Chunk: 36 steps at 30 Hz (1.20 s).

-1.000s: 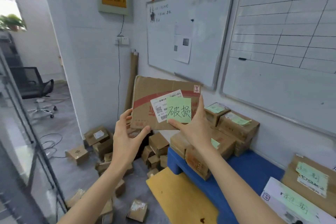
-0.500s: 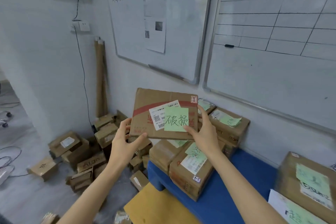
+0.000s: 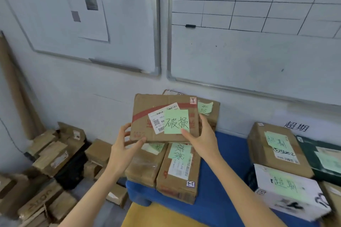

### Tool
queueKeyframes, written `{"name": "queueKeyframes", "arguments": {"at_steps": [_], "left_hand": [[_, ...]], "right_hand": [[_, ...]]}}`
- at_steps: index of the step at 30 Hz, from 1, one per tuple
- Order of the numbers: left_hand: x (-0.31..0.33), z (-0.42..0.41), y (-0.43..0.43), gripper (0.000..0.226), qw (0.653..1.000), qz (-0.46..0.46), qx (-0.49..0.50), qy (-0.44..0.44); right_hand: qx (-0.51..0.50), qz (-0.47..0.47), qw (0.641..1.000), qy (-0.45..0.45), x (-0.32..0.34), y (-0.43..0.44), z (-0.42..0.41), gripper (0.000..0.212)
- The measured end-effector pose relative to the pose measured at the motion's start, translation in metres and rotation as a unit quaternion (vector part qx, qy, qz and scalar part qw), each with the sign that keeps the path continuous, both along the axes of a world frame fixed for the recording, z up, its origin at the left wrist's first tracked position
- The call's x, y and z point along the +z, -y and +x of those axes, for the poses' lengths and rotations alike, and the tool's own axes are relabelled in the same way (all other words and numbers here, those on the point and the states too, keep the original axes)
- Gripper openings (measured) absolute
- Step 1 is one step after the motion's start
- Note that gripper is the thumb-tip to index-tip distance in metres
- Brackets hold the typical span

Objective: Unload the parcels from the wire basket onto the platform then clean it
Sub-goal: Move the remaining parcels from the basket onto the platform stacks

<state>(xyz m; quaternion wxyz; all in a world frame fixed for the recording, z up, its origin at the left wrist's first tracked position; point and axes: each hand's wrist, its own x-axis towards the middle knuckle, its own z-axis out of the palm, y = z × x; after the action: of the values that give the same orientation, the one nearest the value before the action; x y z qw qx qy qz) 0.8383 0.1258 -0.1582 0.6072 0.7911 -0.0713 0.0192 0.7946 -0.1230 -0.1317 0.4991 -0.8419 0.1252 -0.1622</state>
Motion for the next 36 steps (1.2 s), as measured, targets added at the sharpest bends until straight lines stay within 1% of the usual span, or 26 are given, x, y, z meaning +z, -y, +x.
{"name": "queueKeyframes", "arguments": {"at_steps": [2, 5, 6, 12, 15, 17, 19, 21, 24, 28, 31, 36], "left_hand": [[-0.004, 0.008, -0.006, 0.063, 1.000, -0.004, -0.018, -0.005], [-0.007, 0.019, -0.014, 0.063, 0.999, 0.000, -0.049, -0.014], [-0.008, 0.022, -0.016, 0.062, 0.998, 0.001, -0.058, -0.014], [-0.015, 0.038, -0.025, 0.059, 0.993, 0.032, -0.111, -0.002], [-0.020, 0.046, -0.031, 0.067, 0.987, 0.083, -0.135, 0.034], [-0.023, 0.049, -0.032, 0.066, 0.982, 0.117, -0.138, 0.059], [-0.026, 0.051, -0.033, 0.068, 0.977, 0.144, -0.139, 0.077], [-0.028, 0.053, -0.033, 0.075, 0.971, 0.165, -0.146, 0.093], [-0.031, 0.054, -0.030, 0.080, 0.966, 0.176, -0.158, 0.104], [-0.037, 0.053, -0.025, 0.072, 0.964, 0.178, -0.163, 0.115], [-0.041, 0.053, -0.023, 0.067, 0.957, 0.181, -0.178, 0.140], [-0.044, 0.057, -0.020, 0.074, 0.944, 0.220, -0.179, 0.170]], "right_hand": [[-0.004, 0.041, 0.999, -0.001, -0.007, -0.003, 0.001, 0.074], [-0.005, 0.090, 0.996, -0.023, -0.015, -0.008, 0.002, 0.055], [-0.001, 0.108, 0.994, -0.030, -0.017, -0.010, 0.001, 0.053], [-0.044, 0.162, 0.985, -0.027, -0.027, -0.019, -0.007, 0.051], [-0.068, 0.189, 0.979, -0.035, -0.032, -0.018, -0.018, 0.055], [-0.089, 0.203, 0.974, -0.041, -0.036, -0.014, -0.027, 0.058], [-0.112, 0.208, 0.971, -0.045, -0.038, -0.009, -0.035, 0.056], [-0.137, 0.202, 0.968, -0.050, -0.039, -0.002, -0.041, 0.056], [-0.165, 0.192, 0.965, -0.069, -0.042, 0.008, -0.048, 0.056], [-0.189, 0.191, 0.958, -0.096, -0.050, 0.017, -0.053, 0.053], [-0.197, 0.200, 0.954, -0.108, -0.057, 0.018, -0.054, 0.053], [-0.207, 0.201, 0.949, -0.125, -0.063, 0.023, -0.048, 0.051]]}}
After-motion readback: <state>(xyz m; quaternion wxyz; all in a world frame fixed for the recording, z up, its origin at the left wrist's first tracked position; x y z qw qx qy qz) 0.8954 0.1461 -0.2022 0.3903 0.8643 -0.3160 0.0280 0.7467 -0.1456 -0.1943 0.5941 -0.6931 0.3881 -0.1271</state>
